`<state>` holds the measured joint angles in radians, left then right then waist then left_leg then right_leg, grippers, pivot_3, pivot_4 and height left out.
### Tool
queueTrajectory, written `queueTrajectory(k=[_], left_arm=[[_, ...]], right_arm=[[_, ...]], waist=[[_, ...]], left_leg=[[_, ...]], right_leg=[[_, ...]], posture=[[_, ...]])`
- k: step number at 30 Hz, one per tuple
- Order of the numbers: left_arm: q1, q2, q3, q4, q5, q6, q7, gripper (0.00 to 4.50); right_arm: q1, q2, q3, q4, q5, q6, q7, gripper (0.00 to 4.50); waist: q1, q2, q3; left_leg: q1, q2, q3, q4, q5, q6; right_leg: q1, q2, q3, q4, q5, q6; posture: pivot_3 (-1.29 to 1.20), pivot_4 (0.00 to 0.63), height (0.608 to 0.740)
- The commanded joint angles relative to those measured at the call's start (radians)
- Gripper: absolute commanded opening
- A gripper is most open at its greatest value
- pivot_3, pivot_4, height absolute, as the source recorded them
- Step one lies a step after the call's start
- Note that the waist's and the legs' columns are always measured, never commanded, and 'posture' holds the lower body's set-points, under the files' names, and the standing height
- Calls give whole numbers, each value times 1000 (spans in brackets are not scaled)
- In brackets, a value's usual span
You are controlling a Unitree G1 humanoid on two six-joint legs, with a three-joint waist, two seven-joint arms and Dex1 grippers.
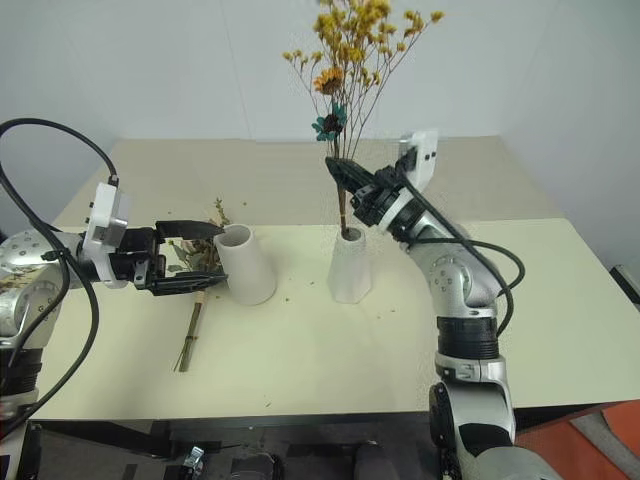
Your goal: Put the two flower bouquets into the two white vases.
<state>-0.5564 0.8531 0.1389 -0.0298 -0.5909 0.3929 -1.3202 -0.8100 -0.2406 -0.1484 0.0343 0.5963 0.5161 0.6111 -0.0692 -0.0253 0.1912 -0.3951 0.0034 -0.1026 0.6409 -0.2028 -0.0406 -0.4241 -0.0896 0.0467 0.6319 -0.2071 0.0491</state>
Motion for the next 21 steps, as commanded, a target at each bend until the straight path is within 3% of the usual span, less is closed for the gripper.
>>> queueTrajectory(k=[1, 12, 21], left_arm=[[-42, 1, 36, -14, -38, 23, 18, 4264], [-122, -13, 97, 14, -137, 144, 88, 4264], [-157, -8, 92, 35, -133, 160, 89, 4264]], right_arm=[[5, 5, 11, -49, -19, -79, 18, 38], [51, 19, 35, -62, -44, -165, 28, 38], [112, 27, 65, -76, -105, -291, 30, 38]], waist=[[0, 0, 0], [-1, 0, 0], [0, 0, 0]], left_leg=[[0, 0, 0, 0, 0, 0], [0, 0, 0, 0, 0, 0], [0, 0, -1, 0, 0, 0]], right_leg=[[0, 0, 0, 0, 0, 0], [0, 0, 0, 0, 0, 0], [0, 0, 0, 0, 0, 0]], posture=[[0, 150, 740], [0, 150, 740], [0, 150, 740]])
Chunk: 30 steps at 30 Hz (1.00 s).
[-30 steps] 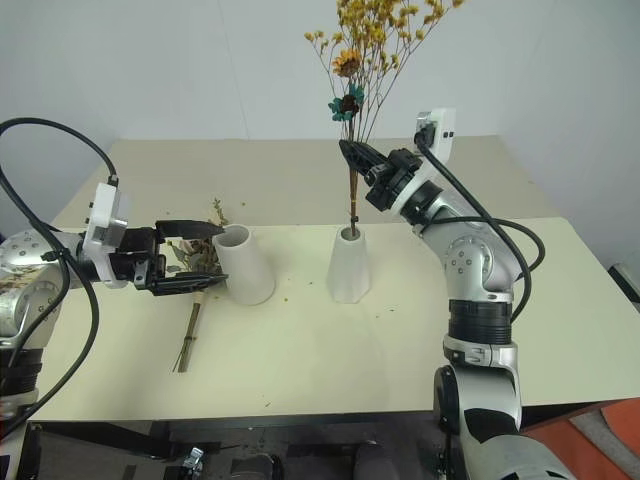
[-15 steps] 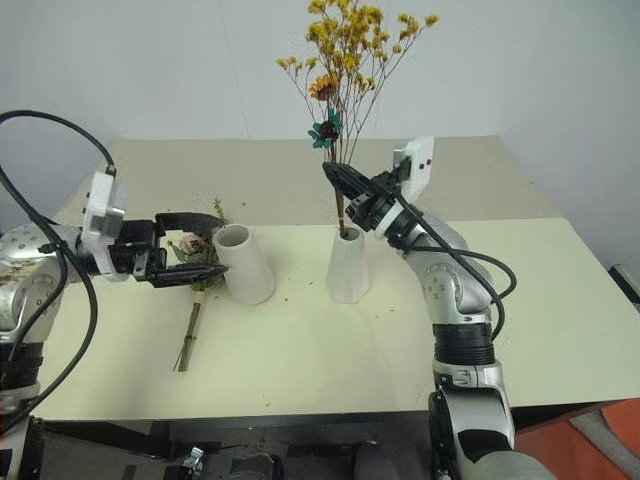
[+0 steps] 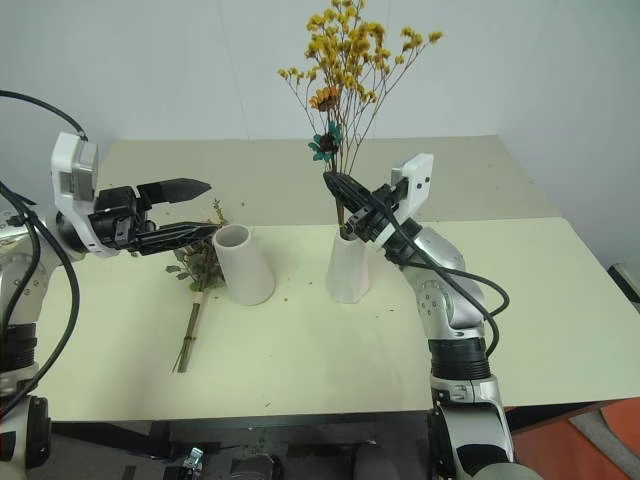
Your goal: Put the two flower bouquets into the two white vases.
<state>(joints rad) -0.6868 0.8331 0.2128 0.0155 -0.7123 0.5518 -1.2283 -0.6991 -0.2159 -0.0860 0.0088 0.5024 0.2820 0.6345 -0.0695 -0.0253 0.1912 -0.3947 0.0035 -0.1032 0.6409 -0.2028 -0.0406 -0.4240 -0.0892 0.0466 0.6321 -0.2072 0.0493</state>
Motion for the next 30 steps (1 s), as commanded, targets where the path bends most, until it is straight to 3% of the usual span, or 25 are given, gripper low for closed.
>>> queueTrajectory(k=[1, 27, 30], left_arm=[[-27, 10, 20, -10, -15, 4, -3, 4264], [-48, 9, 16, 20, -7, -4, -17, 4264], [-53, 10, 14, 23, -5, -4, -21, 4264]], right_arm=[[5, 3, 3, -51, -12, -61, 9, 38], [87, 41, 11, -36, -85, -176, -54, 38], [93, 47, 12, -41, -87, -178, -60, 806]], waist=[[0, 0, 0], [0, 0, 0], [0, 0, 0]], left_leg=[[0, 0, 0, 0, 0, 0], [0, 0, 0, 0, 0, 0], [0, 0, 0, 0, 0, 0]], right_leg=[[0, 0, 0, 0, 0, 0], [0, 0, 0, 0, 0, 0], [0, 0, 0, 0, 0, 0]], posture=[[0, 150, 740], [0, 150, 740], [0, 150, 740]])
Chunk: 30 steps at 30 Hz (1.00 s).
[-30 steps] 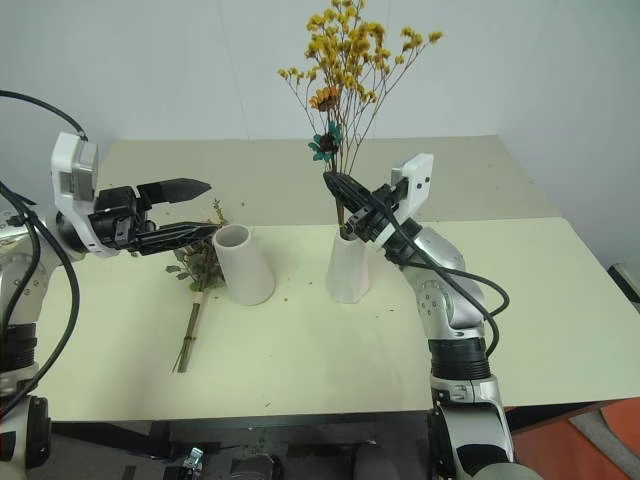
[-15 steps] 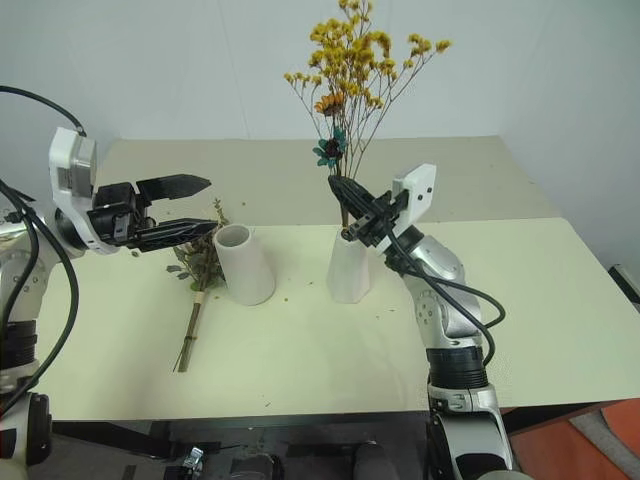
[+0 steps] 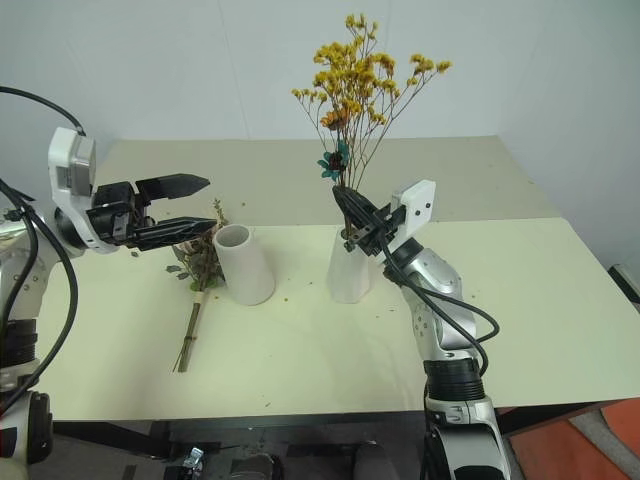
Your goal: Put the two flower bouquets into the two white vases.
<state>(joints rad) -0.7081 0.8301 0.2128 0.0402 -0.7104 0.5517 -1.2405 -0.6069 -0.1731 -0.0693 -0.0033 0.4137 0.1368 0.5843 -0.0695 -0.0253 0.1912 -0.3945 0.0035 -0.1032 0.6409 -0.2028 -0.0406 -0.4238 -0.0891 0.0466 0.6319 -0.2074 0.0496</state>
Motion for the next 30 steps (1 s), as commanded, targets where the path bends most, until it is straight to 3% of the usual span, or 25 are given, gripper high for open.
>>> queueTrajectory(k=[1, 10, 20, 30], left_arm=[[-33, 13, 13, -1, -6, -4, -10, 4264], [-28, 17, 14, -1, 1, -4, -13, 4264], [46, 44, 54, -33, -1, 16, 32, 4264], [274, 183, 130, -153, 67, 136, 212, 4264]], right_arm=[[4, 3, -5, -34, 2, -31, -9, 1128], [87, -111, -43, -182, 27, 40, 0, 4423], [217, -412, -128, -312, 111, 234, 109, 4470], [185, -665, -129, -358, 292, 344, 437, 4470]], waist=[[0, 0, 0], [2, 0, 0], [3, 0, 0], [5, 0, 1]], left_leg=[[0, 0, 0, 0, 0, 0], [0, 0, 0, 0, 0, 0], [0, 0, 0, 0, 0, 0], [0, 0, 0, 0, 0, 0]], right_leg=[[0, 0, 0, 0, 0, 0], [0, 0, 0, 0, 0, 0], [1, 0, 0, 0, -5, 7], [1, 0, 0, -1, -5, 8]], posture=[[0, 150, 740], [0, 150, 740], [0, 150, 740], [0, 150, 740]])
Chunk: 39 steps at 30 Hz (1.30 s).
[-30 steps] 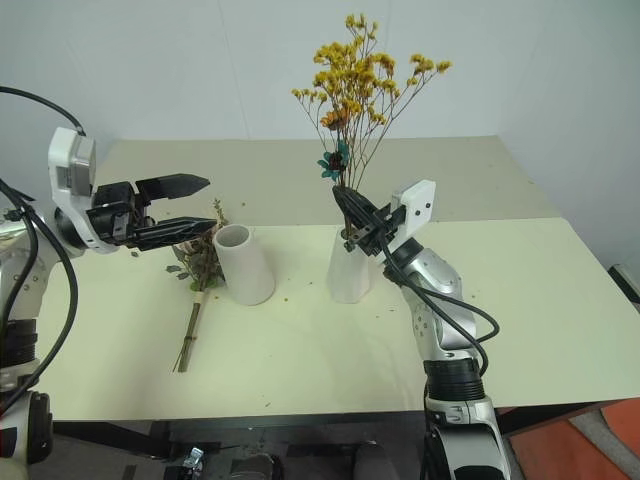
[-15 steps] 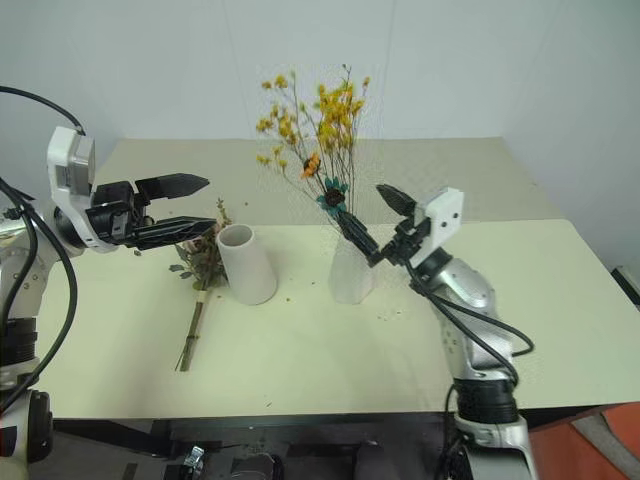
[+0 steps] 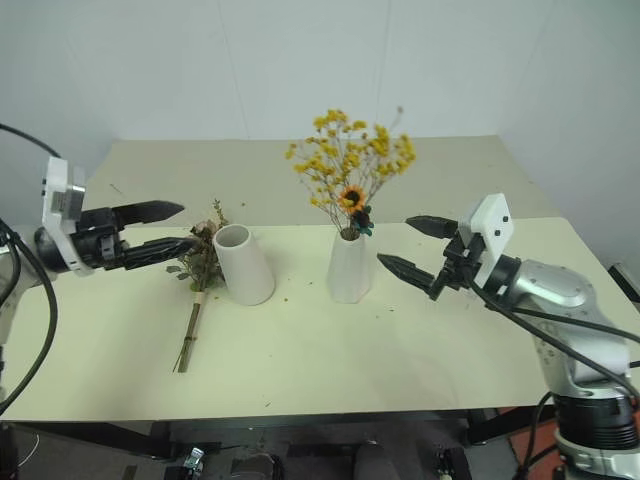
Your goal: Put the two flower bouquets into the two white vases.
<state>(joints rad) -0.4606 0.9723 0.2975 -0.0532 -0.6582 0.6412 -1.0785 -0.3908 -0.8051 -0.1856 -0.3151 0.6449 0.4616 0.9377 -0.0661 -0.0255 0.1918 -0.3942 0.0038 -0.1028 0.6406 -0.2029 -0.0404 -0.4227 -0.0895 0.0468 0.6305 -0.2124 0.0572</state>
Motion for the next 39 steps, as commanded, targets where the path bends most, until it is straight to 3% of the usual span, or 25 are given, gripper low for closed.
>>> queueTrajectory(k=[1, 7, 11, 20, 24, 34, 39], left_arm=[[51, 58, 50, -74, 24, 84, 81, 4264], [68, 113, -7, -151, 37, 384, 268, 4264], [35, 80, -74, -170, 31, 547, 357, 4264], [-135, -67, -309, 76, 158, 568, 428, 4264], [-224, -119, -374, 189, 223, 539, 434, 3358], [-237, -114, -344, 196, 259, 526, 424, 172], [-232, -93, -248, 157, 268, 498, 460, 102]], right_arm=[[-41, -45, 1, -46, 72, 26, 116, 4470], [-108, -70, 86, 4, 49, 24, 246, 4470], [-142, -58, 112, 32, 32, 7, 280, 4470], [-199, -40, 146, 71, 5, -7, 339, 4470], [-199, -42, 150, 79, -3, -10, 355, 4500], [-151, -43, 125, 54, -7, -9, 333, 4500], [-134, -39, 118, 47, -6, -11, 314, 4500]], waist=[[3, 0, 0], [9, -1, 0], [17, -1, 0], [23, -1, 0], [24, -1, 1], [23, -1, 1], [21, -1, 1]], left_leg=[[0, 0, 0, 0, 0, 0], [0, 0, 0, 0, 0, 0], [0, 0, 0, 0, 0, 0], [0, 0, 0, 0, 0, 0], [-1, -1, 0, 0, 0, 0], [-1, -1, 0, 0, 0, 0], [-1, -1, 0, 0, 0, 0]], right_leg=[[0, 0, 0, 0, 0, 0], [0, 0, -1, 0, 0, 0], [0, 0, -1, 0, 0, 0], [0, 0, -1, 0, 0, 0], [-1, 0, -1, 0, 0, 0], [0, 0, -1, 0, 0, 0], [-1, 0, -1, 0, 0, 0]], posture=[[0, 150, 740], [0, 150, 740], [0, 150, 740], [0, 150, 740], [0, 150, 740], [0, 150, 740], [0, 150, 740]])
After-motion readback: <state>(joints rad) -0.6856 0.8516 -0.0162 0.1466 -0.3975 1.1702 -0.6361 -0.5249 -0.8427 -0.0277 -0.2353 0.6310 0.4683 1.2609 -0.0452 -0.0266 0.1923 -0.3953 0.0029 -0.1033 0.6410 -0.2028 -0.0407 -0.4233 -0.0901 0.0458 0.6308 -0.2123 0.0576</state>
